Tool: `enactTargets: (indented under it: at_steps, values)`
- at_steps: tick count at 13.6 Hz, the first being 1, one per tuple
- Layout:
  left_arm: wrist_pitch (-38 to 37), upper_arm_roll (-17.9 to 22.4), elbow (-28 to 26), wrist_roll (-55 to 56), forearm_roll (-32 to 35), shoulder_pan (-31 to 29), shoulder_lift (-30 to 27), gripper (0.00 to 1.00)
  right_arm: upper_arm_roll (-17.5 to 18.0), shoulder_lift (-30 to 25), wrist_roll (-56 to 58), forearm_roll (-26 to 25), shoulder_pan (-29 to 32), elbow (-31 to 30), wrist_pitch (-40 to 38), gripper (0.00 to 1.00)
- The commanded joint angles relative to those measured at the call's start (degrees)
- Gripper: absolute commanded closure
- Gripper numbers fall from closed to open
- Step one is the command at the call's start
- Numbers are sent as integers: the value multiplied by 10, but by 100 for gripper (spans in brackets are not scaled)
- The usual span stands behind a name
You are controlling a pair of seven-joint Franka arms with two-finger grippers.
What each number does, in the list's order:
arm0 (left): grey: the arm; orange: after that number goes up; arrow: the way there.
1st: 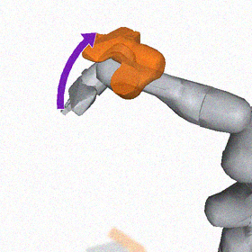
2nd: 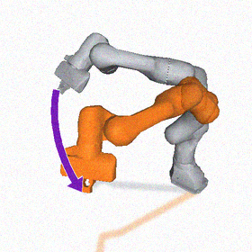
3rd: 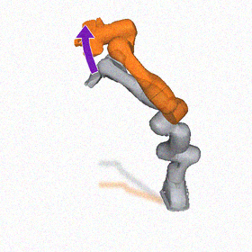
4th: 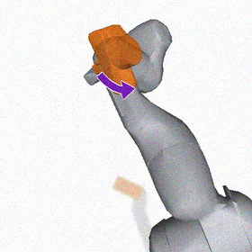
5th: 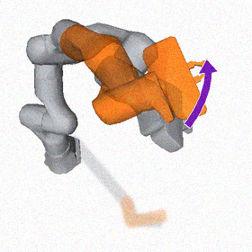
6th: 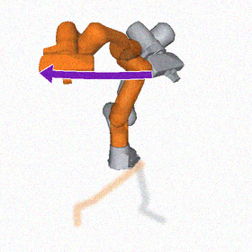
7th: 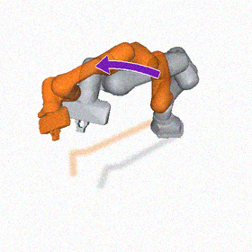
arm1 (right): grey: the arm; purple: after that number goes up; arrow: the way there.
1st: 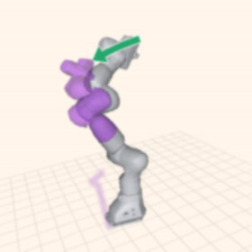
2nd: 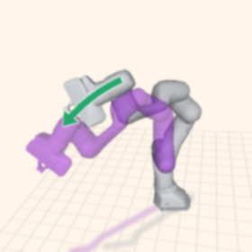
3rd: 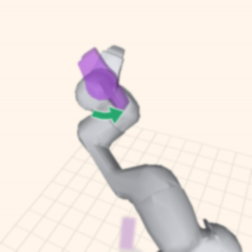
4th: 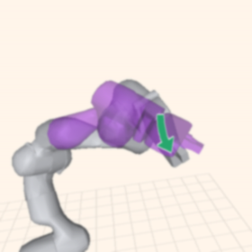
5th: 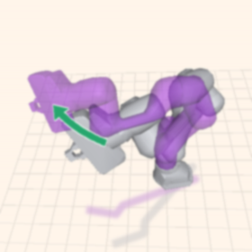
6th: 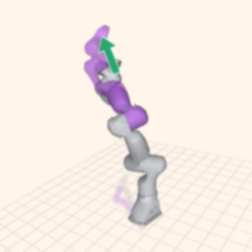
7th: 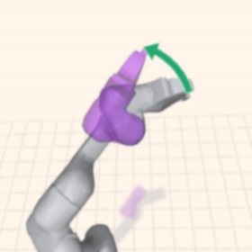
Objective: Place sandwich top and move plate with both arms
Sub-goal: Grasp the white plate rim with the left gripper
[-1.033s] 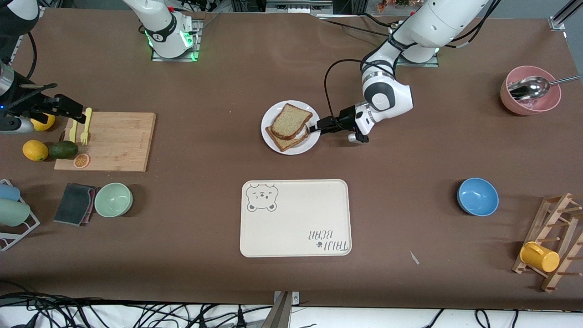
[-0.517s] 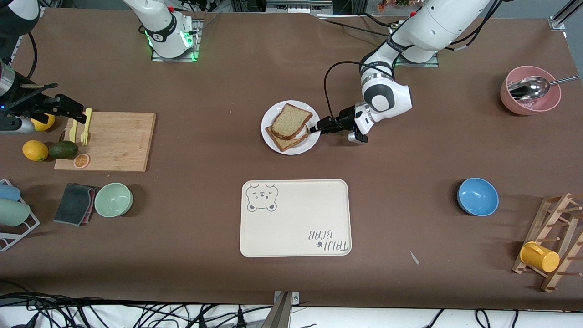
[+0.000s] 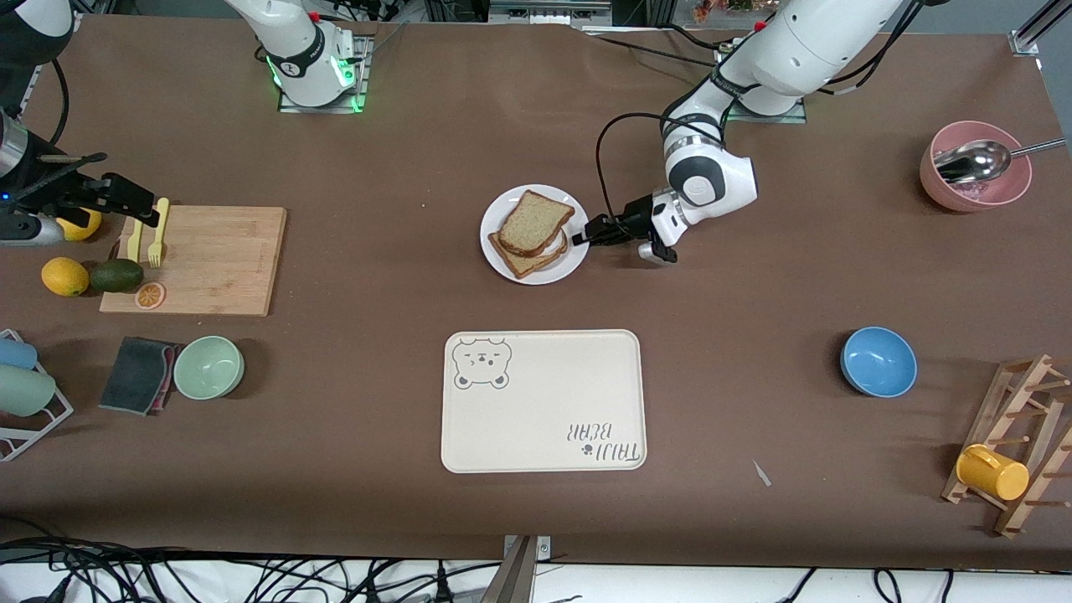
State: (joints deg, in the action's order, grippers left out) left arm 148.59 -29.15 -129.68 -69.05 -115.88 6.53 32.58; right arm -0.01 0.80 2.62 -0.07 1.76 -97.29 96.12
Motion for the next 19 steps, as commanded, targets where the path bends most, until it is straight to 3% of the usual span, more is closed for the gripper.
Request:
enactTargets:
  at_steps: [1, 19]
  values:
    - [6, -2, -10, -28, -28, 1, -12, 72, 5, -3, 9, 1, 5, 6, -8, 0]
    - [5, -11, -24, -36, -31, -5, -30, 97, 4, -3, 9, 1, 5, 6, -9, 0]
